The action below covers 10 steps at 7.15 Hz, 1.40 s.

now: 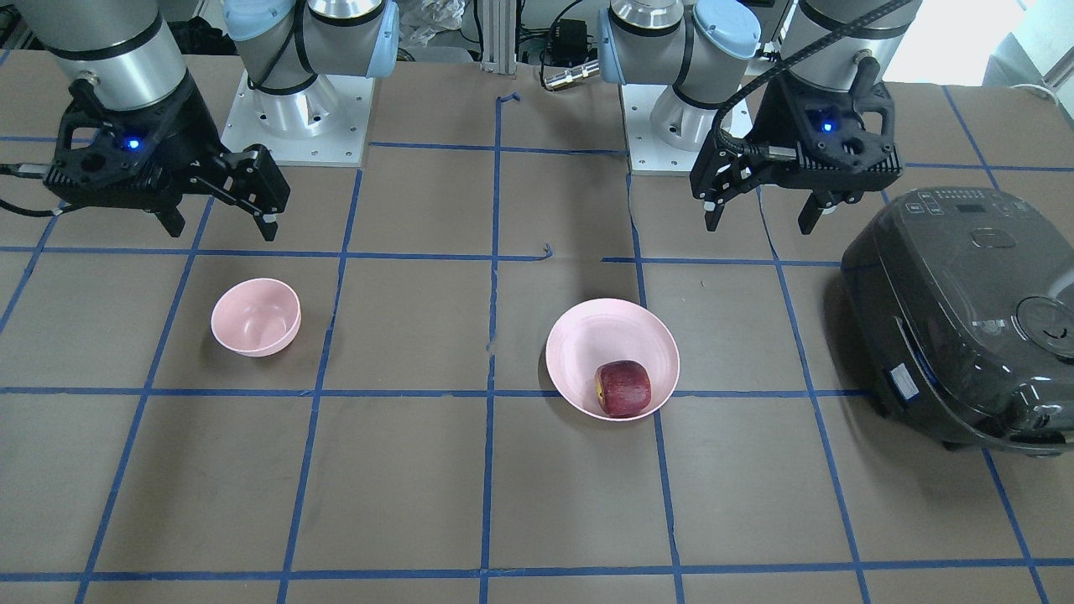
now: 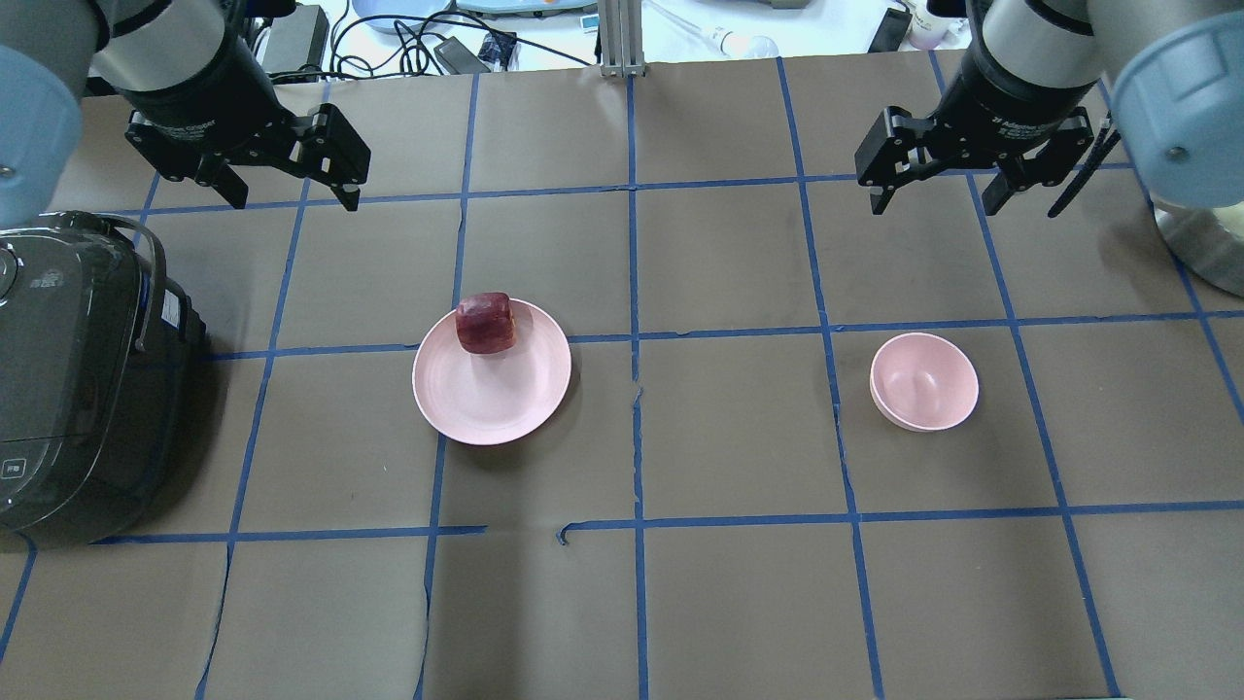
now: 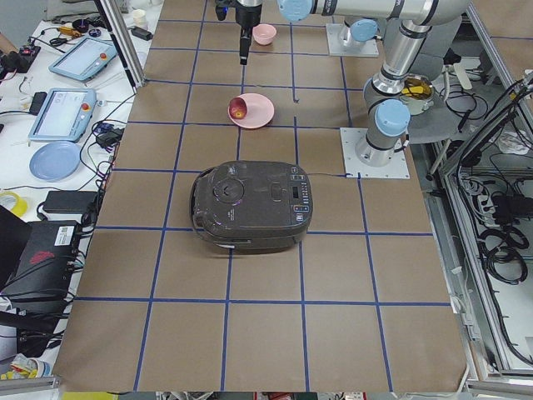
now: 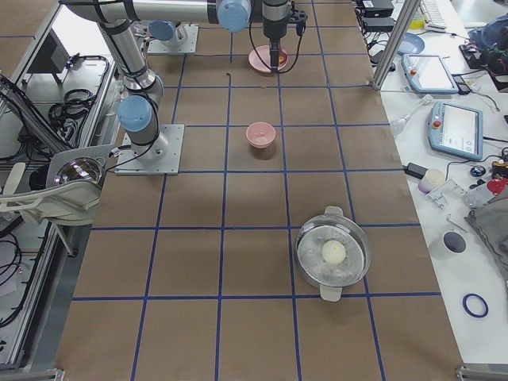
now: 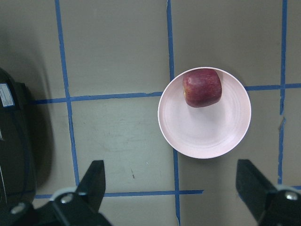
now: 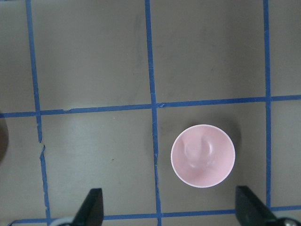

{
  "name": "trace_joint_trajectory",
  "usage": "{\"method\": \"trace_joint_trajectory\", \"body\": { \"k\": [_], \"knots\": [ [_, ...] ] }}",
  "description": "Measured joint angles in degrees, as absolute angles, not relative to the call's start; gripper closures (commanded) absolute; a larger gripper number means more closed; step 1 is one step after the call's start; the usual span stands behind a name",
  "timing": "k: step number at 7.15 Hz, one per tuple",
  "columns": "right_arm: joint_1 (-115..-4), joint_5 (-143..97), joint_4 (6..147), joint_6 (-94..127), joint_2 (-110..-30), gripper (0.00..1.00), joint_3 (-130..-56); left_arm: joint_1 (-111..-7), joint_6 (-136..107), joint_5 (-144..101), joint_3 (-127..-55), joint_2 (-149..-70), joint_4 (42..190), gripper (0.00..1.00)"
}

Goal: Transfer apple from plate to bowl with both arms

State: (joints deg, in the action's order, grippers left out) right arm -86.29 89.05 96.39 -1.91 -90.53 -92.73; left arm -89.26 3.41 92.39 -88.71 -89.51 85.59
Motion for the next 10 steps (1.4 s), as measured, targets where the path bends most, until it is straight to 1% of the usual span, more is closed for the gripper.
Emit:
{"method": "trace_joint_trajectory", "body": {
  "k": [1, 4, 7, 9, 10],
  "knots": [
    [-83.53, 88.86, 96.93, -5.13, -89.46, 0.0, -92.92, -89.24, 3.33, 92.15, -88.78, -90.19, 84.82, 0.0],
    [-73.95, 88.45, 98.08, -12.79, -81.27, 0.0, -96.65, -89.57, -2.58, 91.7, -90.56, -95.13, 79.65, 0.0],
    [-71.01, 88.7, 103.51, -22.33, -78.75, 0.0, -106.27, -93.04, -5.44, 90.8, -97.54, -100.85, 67.18, 0.0],
    [-70.79, 88.93, 111.06, -26.46, -78.07, 0.0, -112.5, -94.61, -6.33, 90.56, -99.86, -105.55, 60.66, 0.0],
    [-70.74, 88.99, 114.33, -26.88, -77.16, 0.1, -114.04, -94.76, -6.49, 90.44, -100.27, -108.3, 57.36, 0.0]
  ]
}}
